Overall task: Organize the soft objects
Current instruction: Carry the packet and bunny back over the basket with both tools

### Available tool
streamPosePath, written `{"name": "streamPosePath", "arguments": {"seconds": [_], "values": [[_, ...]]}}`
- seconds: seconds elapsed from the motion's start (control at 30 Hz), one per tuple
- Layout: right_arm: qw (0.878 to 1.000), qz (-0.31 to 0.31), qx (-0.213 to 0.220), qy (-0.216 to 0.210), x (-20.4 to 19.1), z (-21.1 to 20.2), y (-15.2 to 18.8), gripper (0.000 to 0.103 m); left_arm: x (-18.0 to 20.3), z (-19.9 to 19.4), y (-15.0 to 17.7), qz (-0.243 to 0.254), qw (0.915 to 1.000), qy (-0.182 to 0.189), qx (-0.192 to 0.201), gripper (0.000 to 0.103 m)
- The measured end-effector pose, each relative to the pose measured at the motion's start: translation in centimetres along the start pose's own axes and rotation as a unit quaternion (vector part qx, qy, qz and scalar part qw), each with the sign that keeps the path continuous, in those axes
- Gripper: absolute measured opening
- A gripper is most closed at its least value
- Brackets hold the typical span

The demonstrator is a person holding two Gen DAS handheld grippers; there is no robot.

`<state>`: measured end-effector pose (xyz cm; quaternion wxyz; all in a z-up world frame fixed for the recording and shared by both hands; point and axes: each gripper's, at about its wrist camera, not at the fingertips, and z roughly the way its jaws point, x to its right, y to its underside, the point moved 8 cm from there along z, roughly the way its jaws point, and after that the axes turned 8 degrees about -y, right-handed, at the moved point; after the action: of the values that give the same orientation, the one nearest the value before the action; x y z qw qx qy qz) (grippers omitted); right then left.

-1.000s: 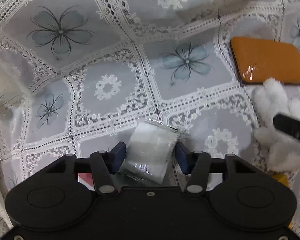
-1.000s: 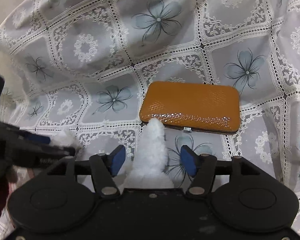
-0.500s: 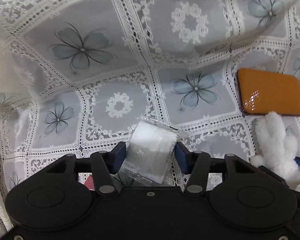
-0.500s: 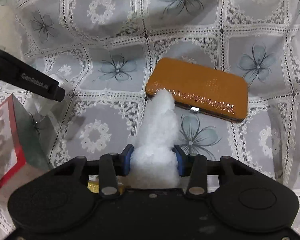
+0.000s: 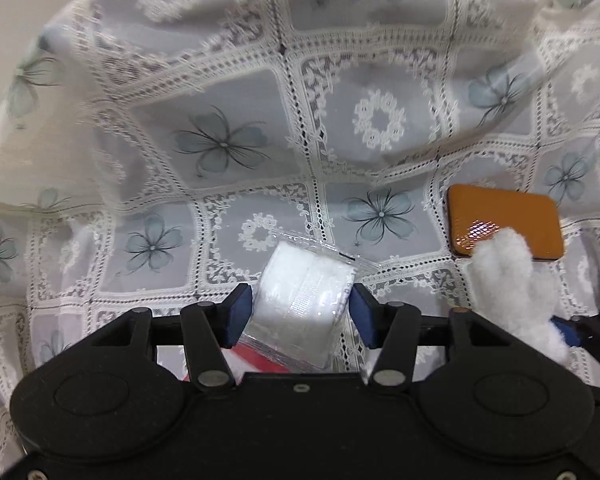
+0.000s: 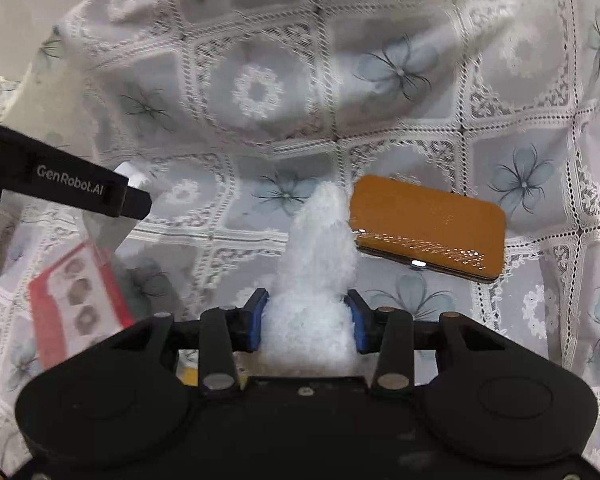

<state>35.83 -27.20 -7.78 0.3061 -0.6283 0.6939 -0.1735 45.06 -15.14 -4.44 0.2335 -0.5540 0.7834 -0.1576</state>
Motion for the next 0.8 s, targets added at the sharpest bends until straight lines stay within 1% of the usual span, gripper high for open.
{"name": "streamPosePath", "arguments": {"seconds": [0.17, 0.37, 0.53, 0.8], "values": [[1.0, -0.011, 0.005, -0.01, -1.9, -2.0, 0.8, 0.041, -1.5, -3.1, 0.6, -0.014, 0.9998, 0.006, 0.013, 0.052], [1.0, -0.018, 0.008, -0.021, -3.8, -4.6, 2.6, 0.041, -3.1, -6.5, 2.5, -0.033, 0.999, 0.01, 0.029, 0.052], [0.999, -0.022, 0.015, -0.031, -5.3, -7.4, 4.6, 0.041, -3.9, -9.4, 4.9, -0.044, 0.998, 0.02, 0.041, 0.052], [0.998, -0.027, 0.031, -0.049, -7.5, -12.3, 8.0, 0.041, -3.7, -14.4, 8.9, -0.047, 0.9961, 0.03, 0.069, 0.052]]}}
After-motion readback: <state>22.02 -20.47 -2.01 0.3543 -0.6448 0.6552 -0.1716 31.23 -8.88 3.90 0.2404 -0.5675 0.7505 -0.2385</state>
